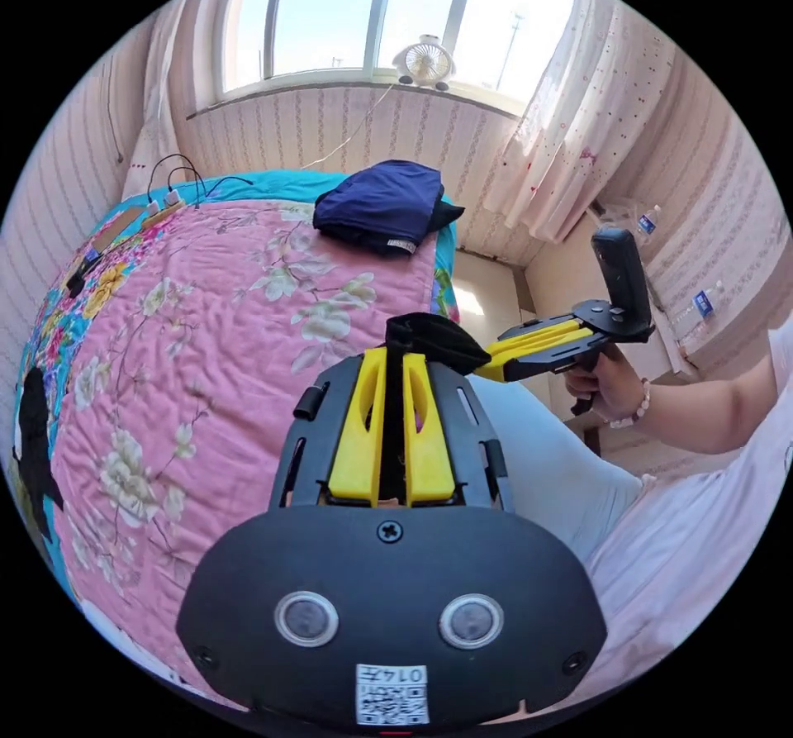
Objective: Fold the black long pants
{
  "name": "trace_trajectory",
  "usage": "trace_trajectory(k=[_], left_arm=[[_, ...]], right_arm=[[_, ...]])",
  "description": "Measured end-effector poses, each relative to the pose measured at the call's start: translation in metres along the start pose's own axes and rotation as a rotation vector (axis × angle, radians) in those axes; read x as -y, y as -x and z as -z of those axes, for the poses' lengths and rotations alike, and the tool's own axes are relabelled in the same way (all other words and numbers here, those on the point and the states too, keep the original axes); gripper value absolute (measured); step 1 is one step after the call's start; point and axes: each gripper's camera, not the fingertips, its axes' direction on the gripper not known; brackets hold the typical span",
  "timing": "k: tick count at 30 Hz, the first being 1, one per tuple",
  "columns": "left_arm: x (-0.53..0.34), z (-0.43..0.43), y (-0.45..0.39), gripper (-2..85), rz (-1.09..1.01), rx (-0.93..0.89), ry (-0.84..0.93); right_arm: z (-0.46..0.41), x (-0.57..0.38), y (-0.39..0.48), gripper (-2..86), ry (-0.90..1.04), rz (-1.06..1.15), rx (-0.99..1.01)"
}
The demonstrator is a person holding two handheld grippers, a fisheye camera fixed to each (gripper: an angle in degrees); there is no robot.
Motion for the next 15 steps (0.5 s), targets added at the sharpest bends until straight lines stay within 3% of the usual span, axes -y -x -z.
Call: trace_trajectory(k=[6,15], left_arm=[[-0.139,0.133,0.03,2.0,0.259,0.132,-0.202],[-0.366,0.319,0.074,1.3,0.65,0.386,-0.459]], right_arm=[[-0.036,0.017,0.106,0.6,0.102,0.308,0.246],[-0.173,0.038,0.308,0.3,0.352,0.741,0.626]])
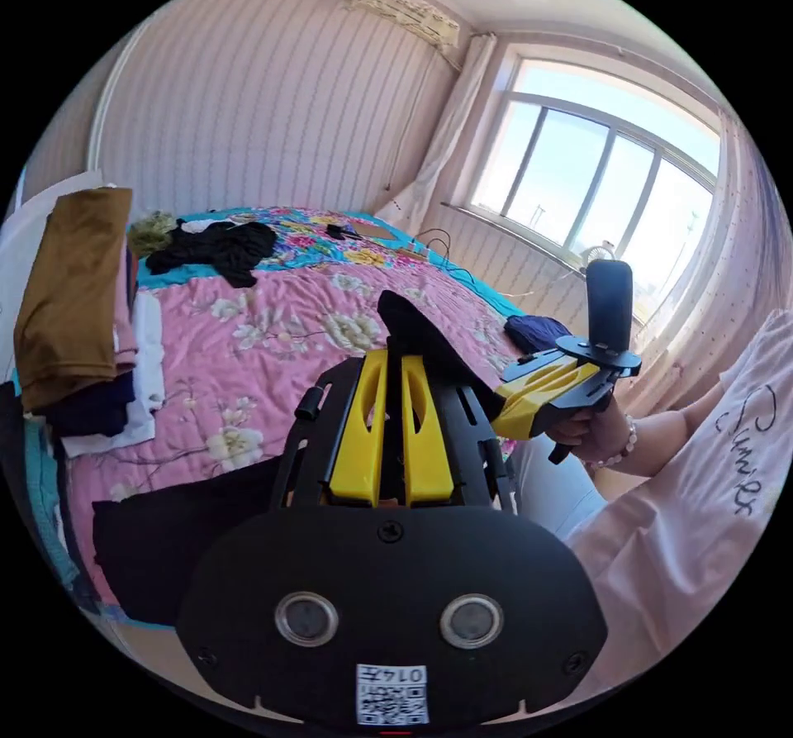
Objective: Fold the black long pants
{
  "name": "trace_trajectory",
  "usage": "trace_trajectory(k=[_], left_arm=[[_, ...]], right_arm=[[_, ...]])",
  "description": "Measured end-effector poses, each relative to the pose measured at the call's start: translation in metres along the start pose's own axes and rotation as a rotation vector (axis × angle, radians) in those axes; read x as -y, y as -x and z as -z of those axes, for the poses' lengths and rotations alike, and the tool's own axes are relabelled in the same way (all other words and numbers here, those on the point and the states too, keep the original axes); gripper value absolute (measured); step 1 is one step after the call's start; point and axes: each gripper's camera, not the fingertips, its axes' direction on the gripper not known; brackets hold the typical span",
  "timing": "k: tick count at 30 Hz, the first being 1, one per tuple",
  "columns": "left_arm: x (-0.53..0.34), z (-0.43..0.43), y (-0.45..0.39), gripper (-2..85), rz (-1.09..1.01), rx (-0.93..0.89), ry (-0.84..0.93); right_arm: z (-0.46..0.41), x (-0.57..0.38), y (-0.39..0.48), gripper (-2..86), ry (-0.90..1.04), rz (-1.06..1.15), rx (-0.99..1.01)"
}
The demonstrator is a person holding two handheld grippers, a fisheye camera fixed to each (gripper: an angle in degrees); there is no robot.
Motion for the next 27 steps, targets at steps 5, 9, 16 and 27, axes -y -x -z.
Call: trace_trajectory(k=[5,9,16,27], left_arm=[[-0.037,0.101,0.12,4.2,0.229,0.266,-0.035],[-0.111,0.159,0.215,4.8,0.538,0.491,0.017],[-0.209,0.181,0.245,3.3,0.727,0.441,0.027],[-0.158,0.079,0.162,4.2,0.205,0.227,0.22]], right_arm=[[-0.146,0.099,0.026,0.7,0.147,0.164,0.121],[-0.254,0.13,0.022,1.9,0.358,0.111,0.169],[-0.271,0.095,-0.032,5.6,0.524,-0.006,0.152],[-0.148,0.004,-0.155,11.7,0.386,-0.645,-0.271]])
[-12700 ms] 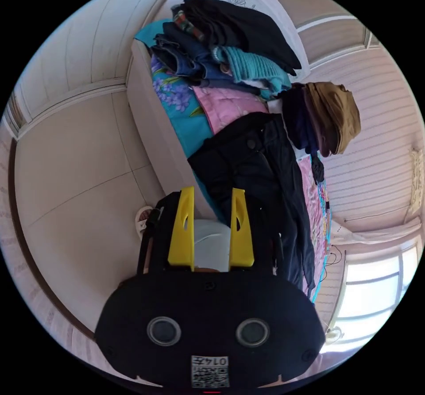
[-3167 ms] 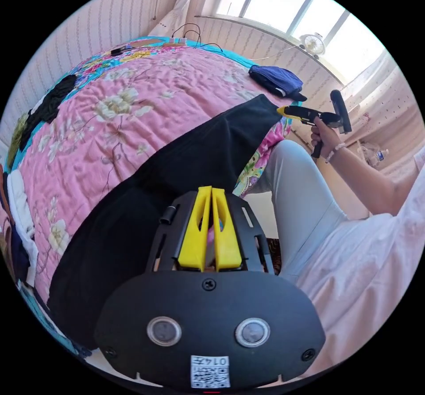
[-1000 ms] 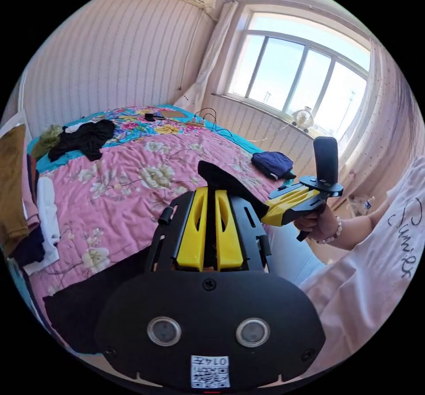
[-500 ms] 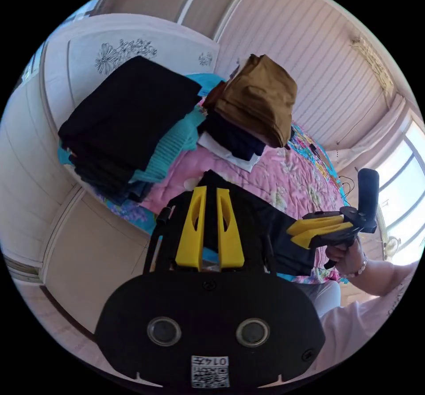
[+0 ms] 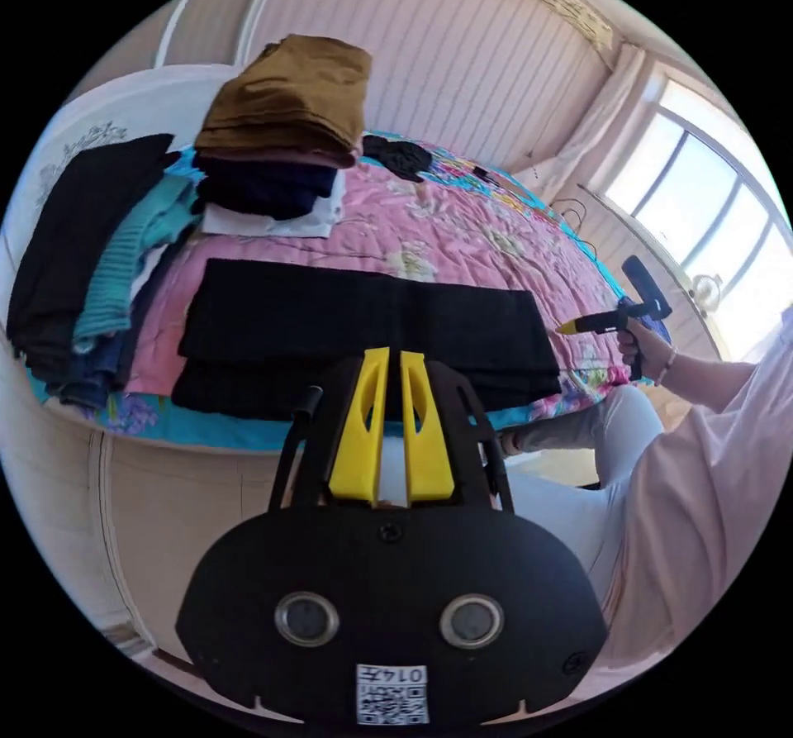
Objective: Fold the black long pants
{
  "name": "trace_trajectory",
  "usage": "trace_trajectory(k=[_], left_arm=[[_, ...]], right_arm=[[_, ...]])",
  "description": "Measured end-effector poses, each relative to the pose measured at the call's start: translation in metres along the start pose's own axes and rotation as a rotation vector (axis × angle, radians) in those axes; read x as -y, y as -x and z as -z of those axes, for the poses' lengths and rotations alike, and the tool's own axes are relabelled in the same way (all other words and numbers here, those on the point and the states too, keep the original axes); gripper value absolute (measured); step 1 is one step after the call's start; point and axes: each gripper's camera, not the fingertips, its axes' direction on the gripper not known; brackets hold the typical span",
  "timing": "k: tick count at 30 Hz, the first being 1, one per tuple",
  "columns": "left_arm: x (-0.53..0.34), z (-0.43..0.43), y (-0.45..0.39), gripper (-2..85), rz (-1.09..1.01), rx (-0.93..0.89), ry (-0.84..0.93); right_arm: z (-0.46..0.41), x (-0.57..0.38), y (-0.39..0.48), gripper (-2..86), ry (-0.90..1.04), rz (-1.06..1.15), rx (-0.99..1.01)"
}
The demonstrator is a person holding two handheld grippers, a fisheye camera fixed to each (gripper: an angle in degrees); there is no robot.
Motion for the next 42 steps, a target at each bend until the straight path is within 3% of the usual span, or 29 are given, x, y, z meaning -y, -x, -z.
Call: trace_trajectory(k=[10,20,23,26,28,35,39,42], left_arm=[[0.088,-0.097,-0.116,7.0,-0.307,-0.117,0.148],[0.153,-0.162,-0.167,10.5,-0.397,-0.135,0.317],[0.153,-0.188,-0.182,10.7,-0.426,-0.113,0.383],[0.151,-0.208,-0.193,8.9,-0.457,-0.064,0.427],[0.152,-0.212,-0.195,4.0,-0.431,-0.137,0.444],[0.171,-0.186,-0.229,-0.2,-0.447,-0.069,0.302],[0.199,-0.17,-0.262,-0.1,-0.352,-0.253,0.12],[0.203,-0.181,-0.294,0.5,-0.363,-0.356,0.086]], right_arm=[[-0.052,0.007,0.001,8.5,0.214,0.014,0.115],[-0.025,0.026,-0.019,10.9,0.048,-0.049,0.195],[-0.039,0.041,-0.026,9.6,0.116,-0.112,0.282],[-0.036,0.049,-0.022,7.2,0.144,-0.077,0.243],[-0.026,0.05,-0.015,5.9,0.127,-0.015,0.223],[0.03,0.054,-0.011,3.1,-0.061,0.039,0.369],[0.074,0.044,-0.024,2.6,-0.18,0.034,0.304],[0.11,0.026,-0.047,2.2,-0.251,-0.046,0.251]])
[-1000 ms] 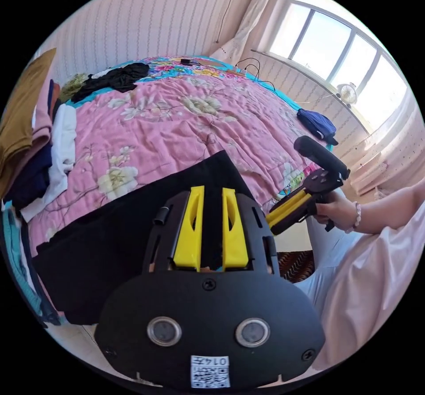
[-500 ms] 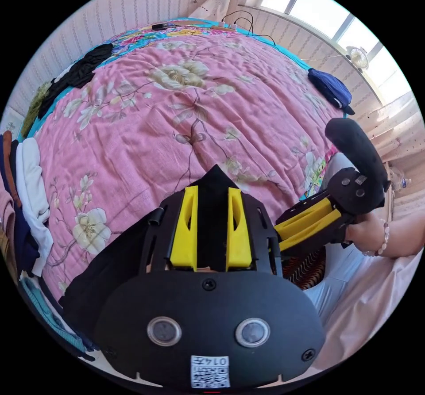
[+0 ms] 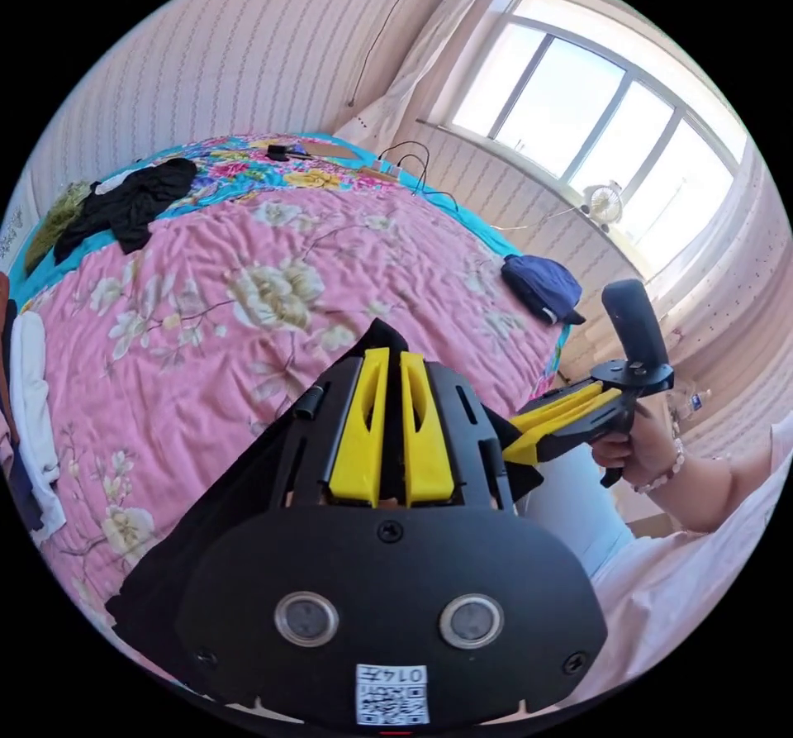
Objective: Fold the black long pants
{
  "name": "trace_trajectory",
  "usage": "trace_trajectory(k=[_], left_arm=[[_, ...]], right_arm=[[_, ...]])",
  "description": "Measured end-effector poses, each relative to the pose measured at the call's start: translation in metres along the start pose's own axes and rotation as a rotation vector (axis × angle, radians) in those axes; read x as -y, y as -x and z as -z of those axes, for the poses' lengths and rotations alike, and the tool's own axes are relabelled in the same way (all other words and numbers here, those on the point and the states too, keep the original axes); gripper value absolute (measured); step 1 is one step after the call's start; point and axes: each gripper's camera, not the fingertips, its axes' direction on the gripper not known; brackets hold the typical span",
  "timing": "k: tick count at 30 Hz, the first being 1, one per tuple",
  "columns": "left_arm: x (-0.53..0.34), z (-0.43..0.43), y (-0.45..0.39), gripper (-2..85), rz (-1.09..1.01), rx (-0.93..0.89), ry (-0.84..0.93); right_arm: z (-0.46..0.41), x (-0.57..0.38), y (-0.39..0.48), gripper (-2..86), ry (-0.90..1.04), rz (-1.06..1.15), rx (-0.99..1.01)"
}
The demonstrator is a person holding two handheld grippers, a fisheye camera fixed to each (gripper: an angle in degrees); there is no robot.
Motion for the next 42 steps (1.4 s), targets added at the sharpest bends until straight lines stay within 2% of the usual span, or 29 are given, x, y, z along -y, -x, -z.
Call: trace_trajectory(k=[2,4,7,10,12,14,17,21,25,26,29,32,33,35,36,39,42], left_arm=[[-0.003,-0.012,-0.007,0.6,0.011,-0.015,0.049],[-0.023,-0.008,-0.026,0.9,-0.081,-0.005,0.118],[-0.059,0.011,-0.052,0.5,-0.203,0.096,0.16],[-0.123,0.028,-0.072,-0.8,-0.212,0.324,0.179],[-0.145,0.028,-0.071,-0.9,-0.143,0.374,0.212],[-0.157,0.026,-0.065,-0.9,-0.045,0.372,0.246],[-0.161,0.031,-0.054,-1.0,0.074,0.37,0.207],[-0.158,0.028,-0.047,-1.0,0.105,0.498,0.131],[-0.168,-0.005,-0.035,-1.0,0.17,0.489,0.225],[-0.174,-0.007,-0.039,-1.0,0.148,0.52,0.174],[-0.175,-0.009,-0.045,-1.0,0.102,0.546,0.174],[-0.163,0.007,-0.046,-1.0,0.129,0.468,0.199],[-0.162,0.016,-0.05,-1.0,0.126,0.427,0.141],[-0.163,0.011,-0.051,-1.0,0.113,0.396,0.154],[-0.166,-0.004,-0.046,-1.0,0.127,0.398,0.239],[-0.178,-0.01,-0.035,-1.0,0.19,0.365,0.166],[-0.173,-0.008,-0.029,-1.0,0.207,0.341,0.186]], right_arm=[[0.017,-0.008,-0.017,1.4,-0.031,-0.104,-0.151],[0.025,-0.017,-0.031,0.7,-0.048,-0.213,-0.26],[0.026,-0.029,-0.029,0.0,-0.09,-0.19,-0.278],[-0.011,-0.021,-0.003,-0.2,0.04,-0.042,-0.293],[-0.048,-0.011,0.022,-0.3,0.161,0.082,-0.327],[-0.098,0.003,0.064,-0.3,0.284,0.295,-0.357],[-0.145,0.023,0.113,-0.4,0.353,0.506,-0.446],[-0.188,0.048,0.148,-0.4,0.366,0.625,-0.567],[-0.253,0.056,0.13,-0.6,0.575,0.589,-0.683],[-0.253,0.054,0.128,-0.7,0.512,0.595,-0.676],[-0.253,0.049,0.129,-0.8,0.505,0.646,-0.681],[-0.25,0.057,0.137,-0.8,0.598,0.671,-0.671],[-0.248,0.06,0.14,-0.8,0.608,0.668,-0.665],[-0.235,0.071,0.148,-0.7,0.52,0.651,-0.621],[-0.234,0.074,0.149,-0.6,0.501,0.643,-0.624],[-0.254,0.079,0.128,-0.5,0.579,0.614,-0.718],[-0.25,0.078,0.117,-0.4,0.532,0.601,-0.701]])
